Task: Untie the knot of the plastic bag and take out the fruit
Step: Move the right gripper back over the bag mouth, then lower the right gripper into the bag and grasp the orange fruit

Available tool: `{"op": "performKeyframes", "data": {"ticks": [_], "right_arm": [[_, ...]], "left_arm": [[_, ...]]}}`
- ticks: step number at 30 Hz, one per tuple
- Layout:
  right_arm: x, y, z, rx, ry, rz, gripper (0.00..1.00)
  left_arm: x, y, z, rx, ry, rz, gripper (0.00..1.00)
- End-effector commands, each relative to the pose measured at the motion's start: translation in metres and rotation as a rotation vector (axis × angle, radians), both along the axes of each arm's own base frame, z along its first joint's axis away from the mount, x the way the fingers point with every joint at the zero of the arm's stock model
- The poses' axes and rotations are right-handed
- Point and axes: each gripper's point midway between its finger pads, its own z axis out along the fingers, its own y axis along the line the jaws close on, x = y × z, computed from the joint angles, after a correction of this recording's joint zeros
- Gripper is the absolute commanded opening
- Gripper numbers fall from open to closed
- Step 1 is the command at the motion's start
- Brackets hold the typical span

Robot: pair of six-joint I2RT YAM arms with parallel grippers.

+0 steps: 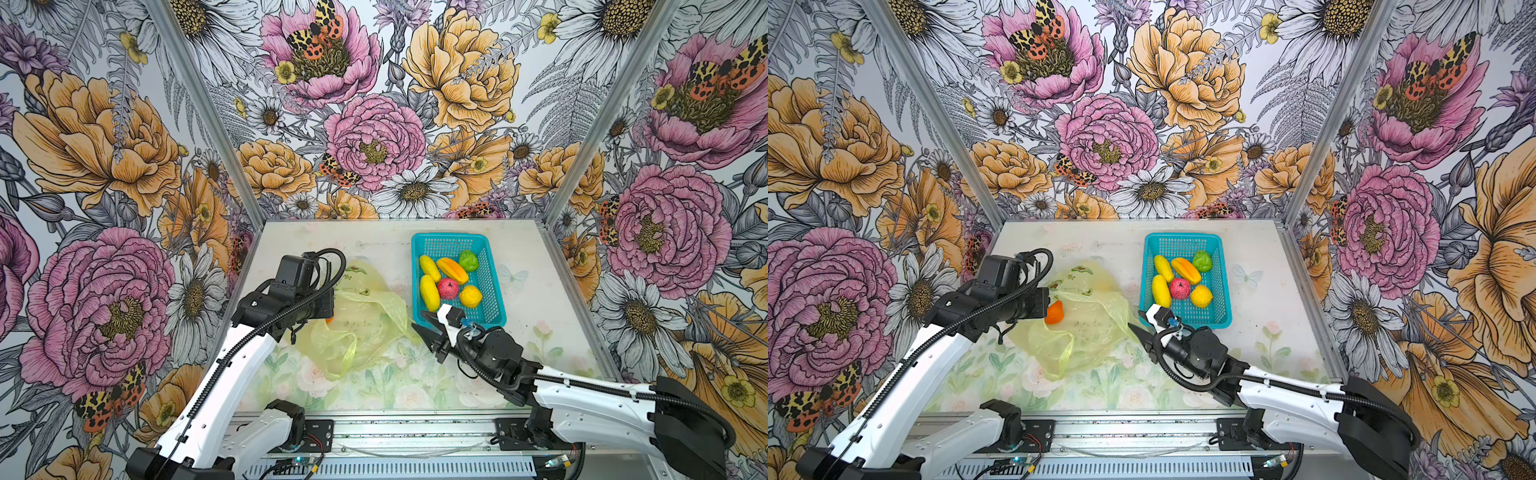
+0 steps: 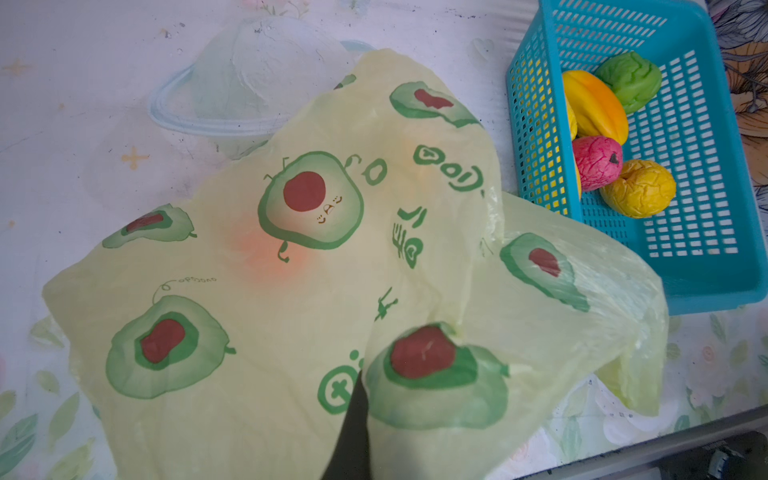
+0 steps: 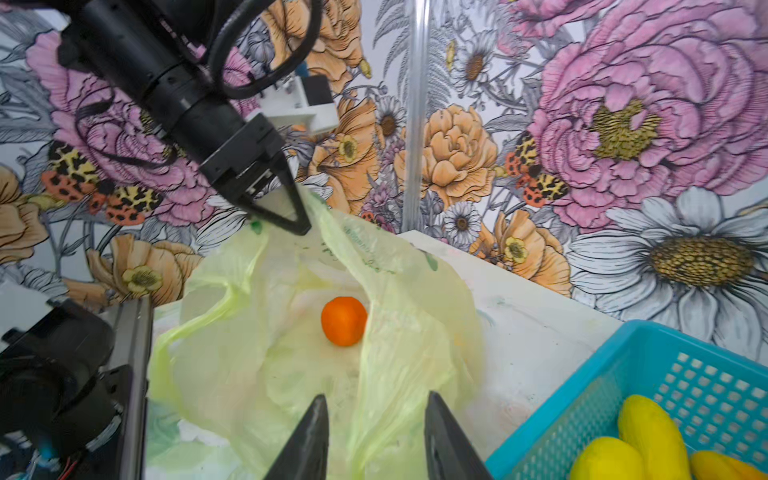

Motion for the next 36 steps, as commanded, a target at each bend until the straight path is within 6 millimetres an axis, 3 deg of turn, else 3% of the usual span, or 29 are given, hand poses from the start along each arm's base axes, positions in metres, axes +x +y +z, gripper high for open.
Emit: {"op": "performKeyframes", "data": {"ticks": [1,6,12,19,24,31,36], "right_arm": [[-0.014,0.033,0.004,-0.072,-0.084,0.085,0.36],[-0.016,0.079,-0.024,-0.171,-0.102,0.113,0.24],[0.01,0.12,-0.064,-0.216,-0.055,0.073,0.11],[0.037,0.15,-0.099,-0.24,0.032,0.04,0.08],[0.05,0.159,-0.109,-0.152,0.067,-0.016,0.25],[0.071,0.158,-0.123,-0.063,0.115,-0.108,0.66],[0.085,0.168,-0.139,-0.043,0.187,-0.118,0.79]], "left_arm": [[-0.001,-0.003,0.005,-0.011,-0.021,-0.021,0.0],[-0.002,-0.004,0.007,-0.01,-0.028,-0.026,0.0],[-0.003,-0.006,0.01,-0.009,-0.03,-0.042,0.0],[0.004,-0.031,0.032,0.041,-0.051,-0.11,0.0],[0.007,-0.052,0.055,0.062,-0.104,-0.161,0.0],[0.0,-0.053,0.072,0.045,-0.158,-0.175,0.0],[-0.008,-0.056,0.075,0.054,-0.181,-0.199,0.0]]}}
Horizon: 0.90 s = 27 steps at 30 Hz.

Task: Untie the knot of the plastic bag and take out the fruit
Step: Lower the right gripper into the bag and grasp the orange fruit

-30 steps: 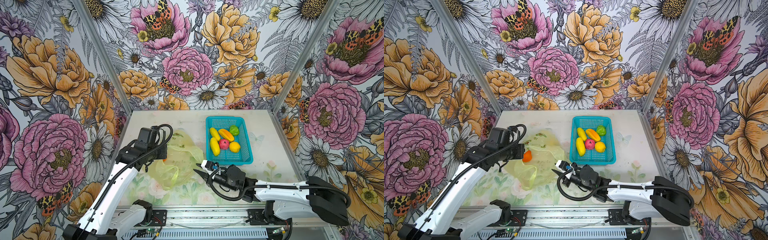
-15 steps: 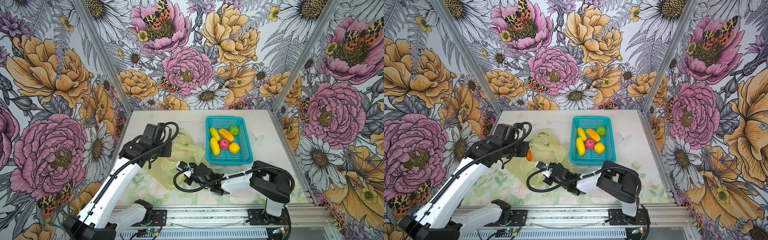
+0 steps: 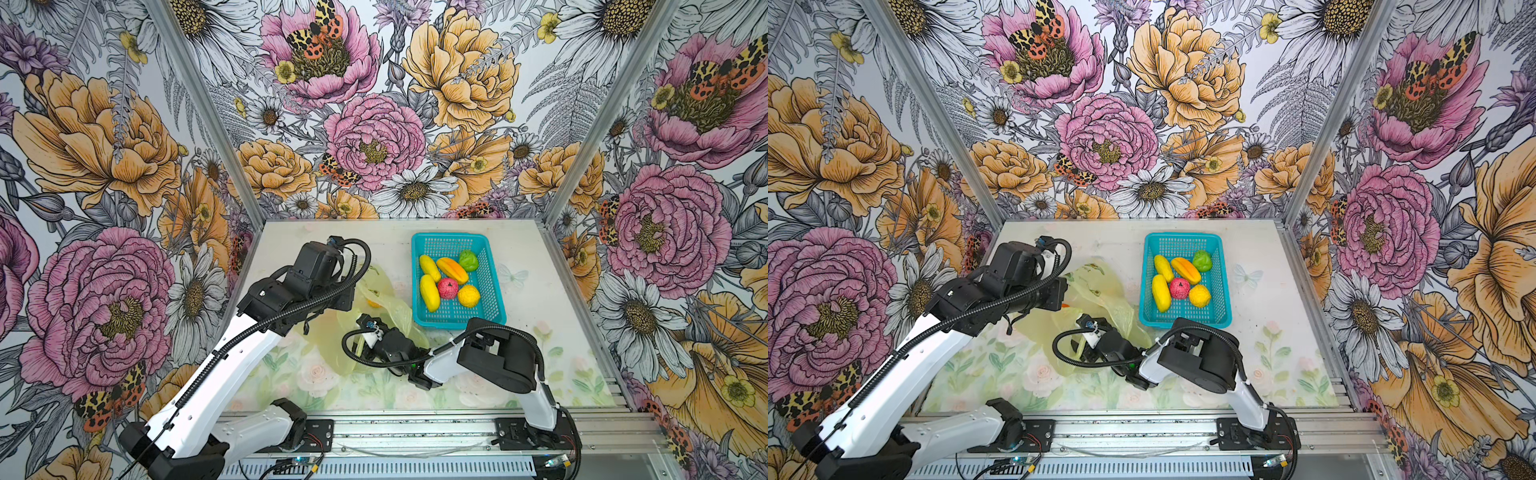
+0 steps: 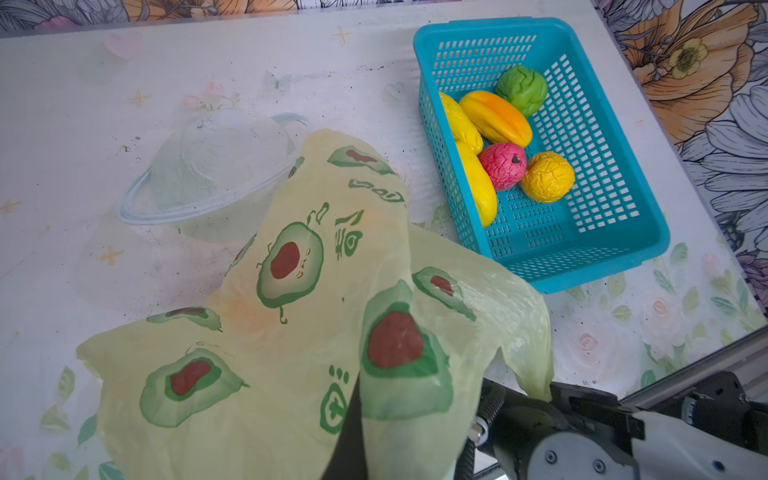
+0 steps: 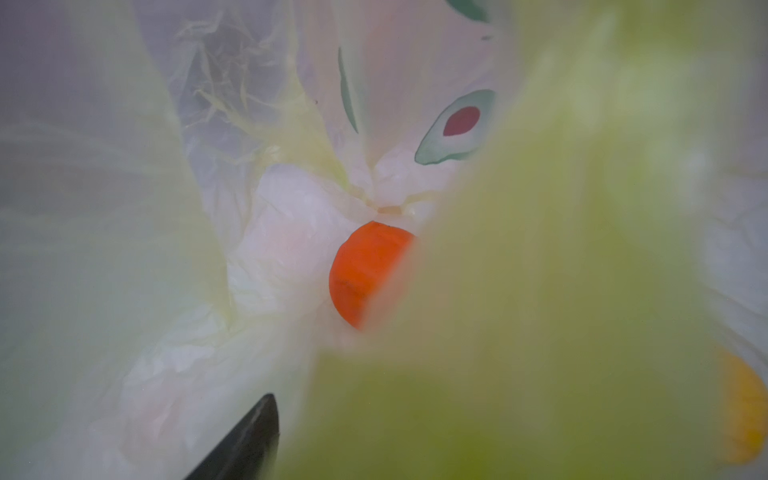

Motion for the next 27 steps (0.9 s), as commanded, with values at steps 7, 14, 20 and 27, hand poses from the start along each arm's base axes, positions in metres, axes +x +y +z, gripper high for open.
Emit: {"op": "performKeyframes", "data": {"ticks": [7,14,20,27], "right_arm": [[0.029,0.032,-0.005,0.119,0.06,-0.025,0.88],[0.066,0.045,-0.035,0.095,0.159,-0.101,0.85],[0.063,0.052,-0.032,0.096,0.187,-0.039,0.56],[0.049,0.036,-0.003,0.114,0.154,-0.012,0.3]], "left_arm": [[-0.013,-0.008,0.019,0.003,-0.074,-0.063,0.0],[-0.022,-0.017,0.019,0.006,-0.083,-0.111,0.0],[-0.018,-0.014,0.008,0.048,-0.071,-0.092,0.0],[-0.006,0.003,-0.017,0.102,-0.026,-0.015,0.0]]}}
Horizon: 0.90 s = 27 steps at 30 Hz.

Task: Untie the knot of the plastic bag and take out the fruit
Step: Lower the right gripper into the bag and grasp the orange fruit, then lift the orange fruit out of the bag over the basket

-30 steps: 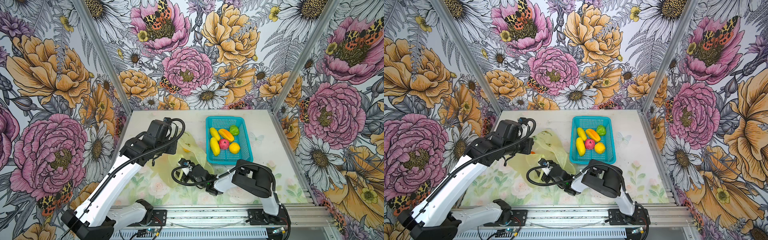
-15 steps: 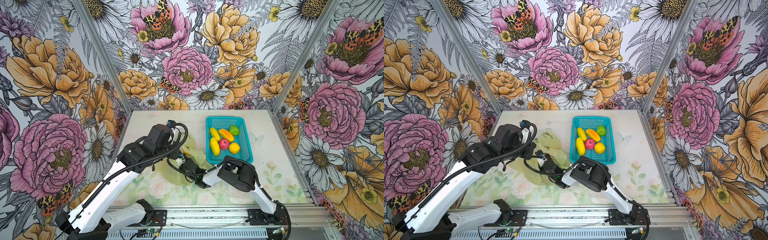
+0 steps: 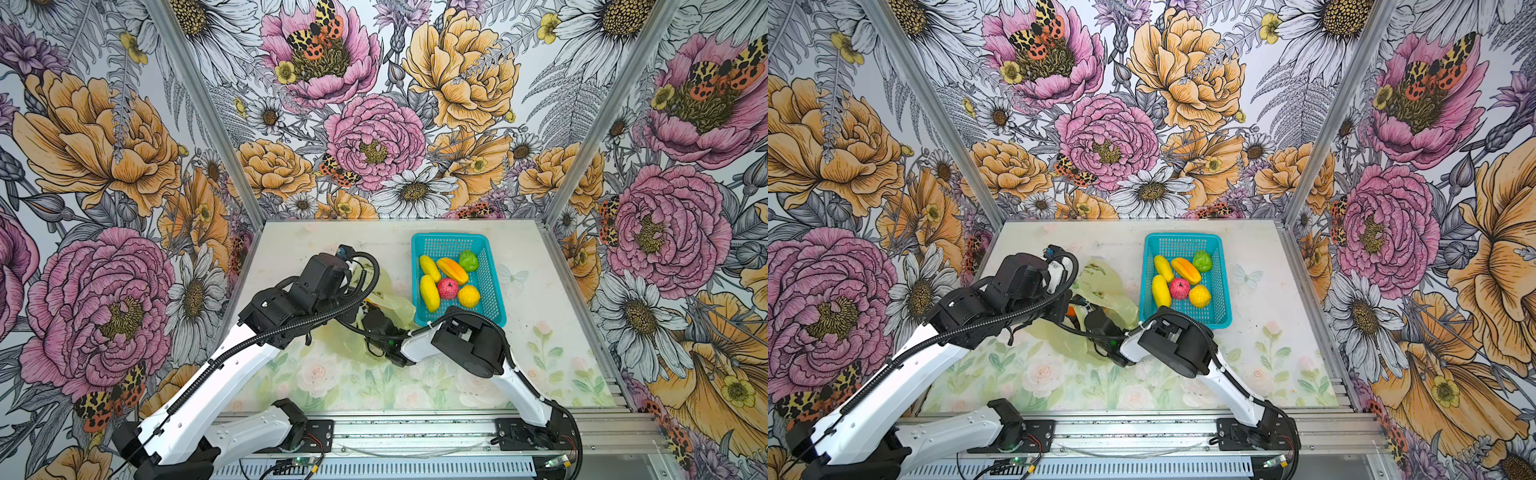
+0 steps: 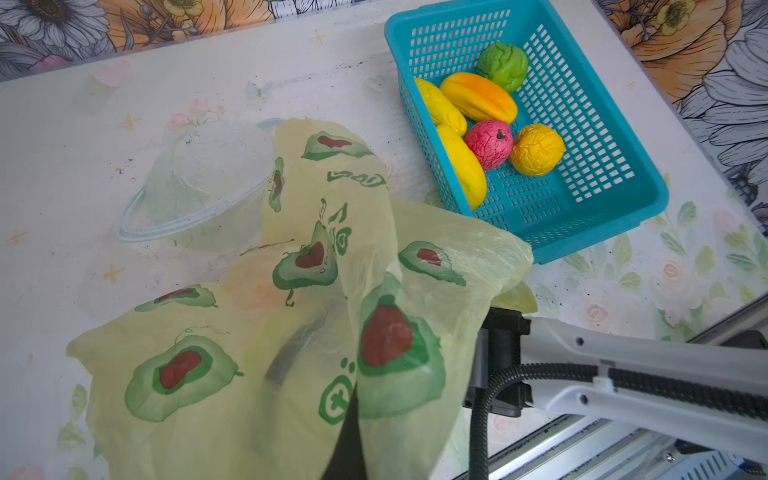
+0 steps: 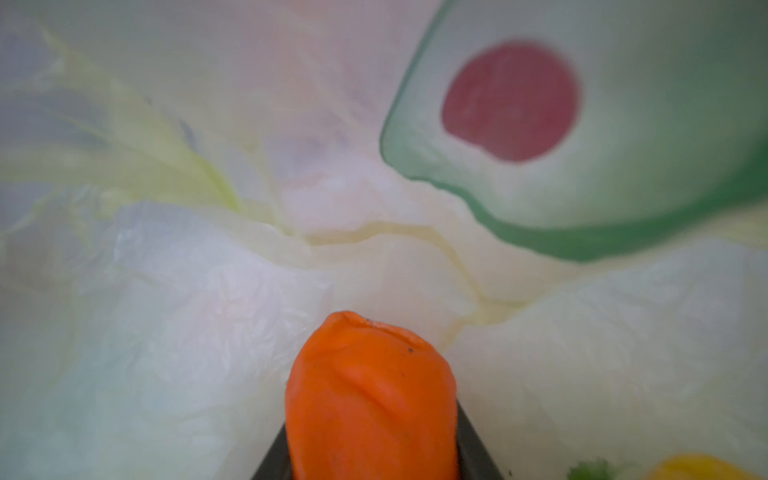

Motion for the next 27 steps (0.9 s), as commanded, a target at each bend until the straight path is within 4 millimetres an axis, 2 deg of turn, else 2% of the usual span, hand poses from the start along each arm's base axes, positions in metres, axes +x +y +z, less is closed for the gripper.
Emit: {"op": "performKeyframes", "data": {"ticks": [1,7,11,14,16,21,27], "right_arm": [[-0.011,-0.01,0.026,0.026,-0.02,0.023,0.29],[-0.029,-0.035,0.061,0.082,-0.068,0.034,0.24],[-0.039,-0.052,0.079,0.114,-0.104,0.034,0.24],[-0.044,-0.056,0.085,0.116,-0.12,0.038,0.24],[-0.046,-0.057,0.086,0.114,-0.123,0.039,0.23],[-0.051,-0.057,0.088,0.114,-0.131,0.048,0.23],[-0.062,-0.068,0.104,0.097,-0.184,0.031,0.22]], "left_arm": [[0.009,0.012,-0.011,0.04,0.005,0.051,0.0],[0.019,0.02,-0.028,0.065,0.048,0.101,0.0],[0.024,0.034,-0.025,0.086,0.022,0.156,0.0],[0.025,0.045,-0.015,0.094,-0.028,0.209,0.0],[0.027,0.055,-0.016,0.122,-0.042,0.258,0.0],[0.037,0.043,-0.037,0.166,0.038,0.243,0.0],[0.039,0.048,-0.044,0.188,0.054,0.265,0.0]]}}
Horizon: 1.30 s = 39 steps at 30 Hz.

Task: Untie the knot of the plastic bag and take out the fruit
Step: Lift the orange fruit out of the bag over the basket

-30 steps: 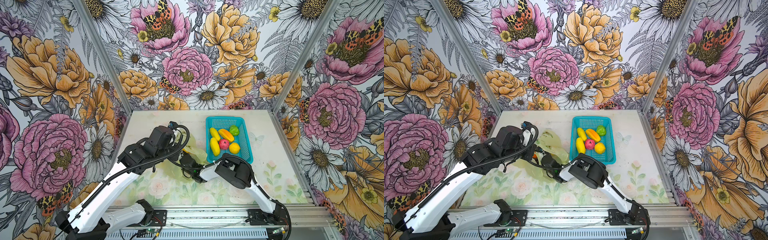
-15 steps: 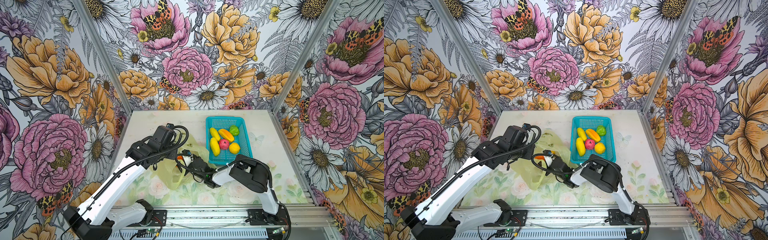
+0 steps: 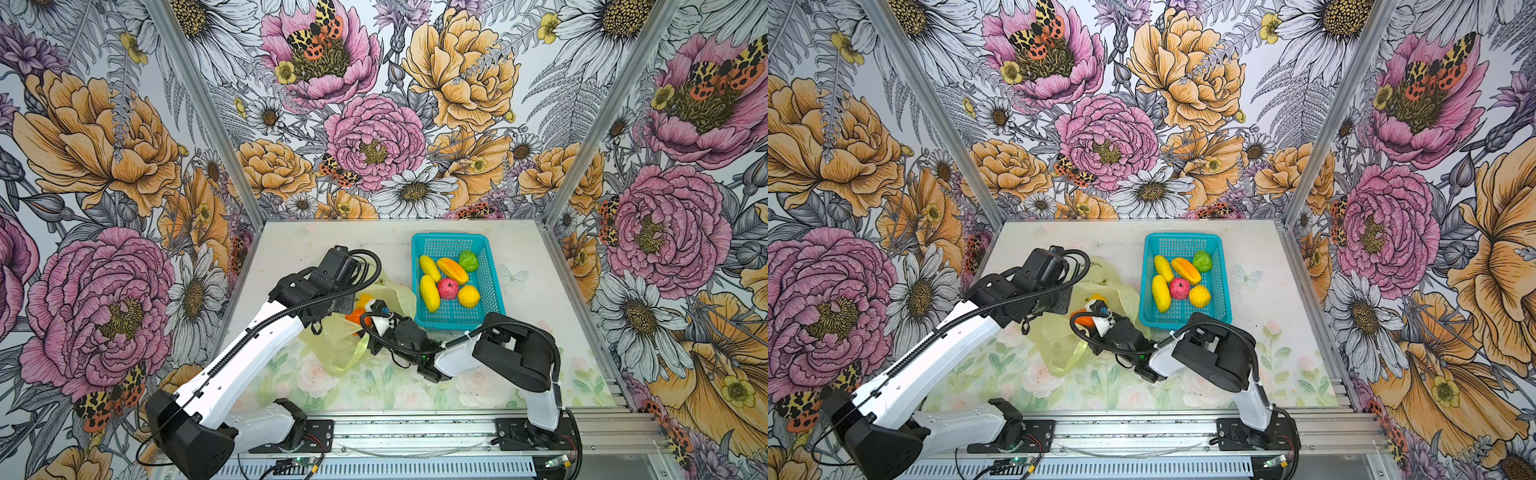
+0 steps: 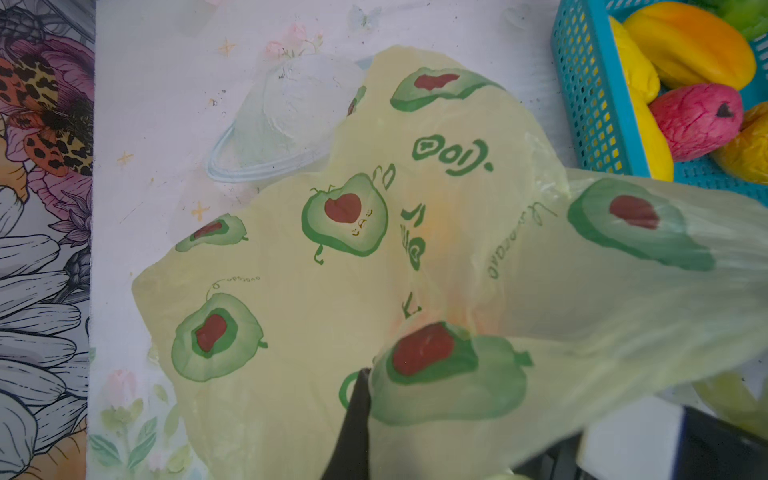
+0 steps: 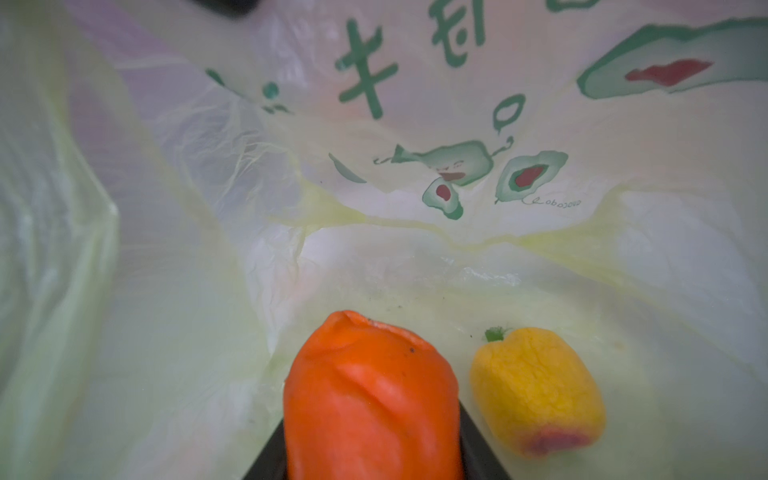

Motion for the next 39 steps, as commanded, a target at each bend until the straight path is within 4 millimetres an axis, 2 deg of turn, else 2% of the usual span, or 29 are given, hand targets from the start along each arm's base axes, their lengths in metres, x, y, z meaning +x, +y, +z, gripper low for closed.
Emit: {"op": "performKeyframes", "data": {"ticks": [1,7,10,13,19,22,25,27,29,33,36,39], "right_arm": [[-0.006,-0.006,0.045,0.063,-0.094,-0.025,0.21],[-0.022,-0.024,0.068,0.058,-0.151,-0.046,0.19],[-0.03,-0.038,0.079,0.082,-0.171,-0.049,0.18],[-0.037,-0.054,0.09,0.102,-0.184,-0.056,0.18],[-0.055,-0.092,0.125,0.154,-0.225,-0.062,0.15],[-0.061,-0.117,0.138,0.183,-0.254,-0.087,0.15],[-0.052,-0.153,0.146,0.189,-0.264,-0.215,0.12],[-0.037,-0.18,0.147,0.184,-0.26,-0.325,0.09],[-0.021,-0.206,0.142,0.19,-0.236,-0.428,0.08],[0.015,-0.251,0.116,0.211,-0.139,-0.599,0.09],[0.042,-0.27,0.092,0.194,-0.068,-0.697,0.09],[0.063,-0.268,0.071,0.173,-0.01,-0.715,0.09]], "left_arm": [[0.0,0.012,0.011,-0.006,-0.045,0.048,0.0],[-0.007,0.003,0.016,-0.078,-0.051,-0.016,0.0],[-0.007,0.005,0.016,-0.071,-0.054,-0.007,0.0],[-0.007,0.005,0.016,-0.074,-0.055,-0.009,0.0],[-0.008,0.008,0.02,-0.074,-0.071,0.001,0.0],[-0.009,0.009,0.019,-0.076,-0.071,0.002,0.0],[-0.009,0.007,0.017,-0.076,-0.064,-0.006,0.0],[-0.009,0.006,0.017,-0.078,-0.06,-0.008,0.0],[-0.009,0.006,0.017,-0.081,-0.062,-0.009,0.0],[-0.01,0.007,0.018,-0.082,-0.066,-0.008,0.0],[-0.01,0.007,0.019,-0.082,-0.066,-0.008,0.0],[-0.01,0.006,0.018,-0.082,-0.065,-0.011,0.0]]}}
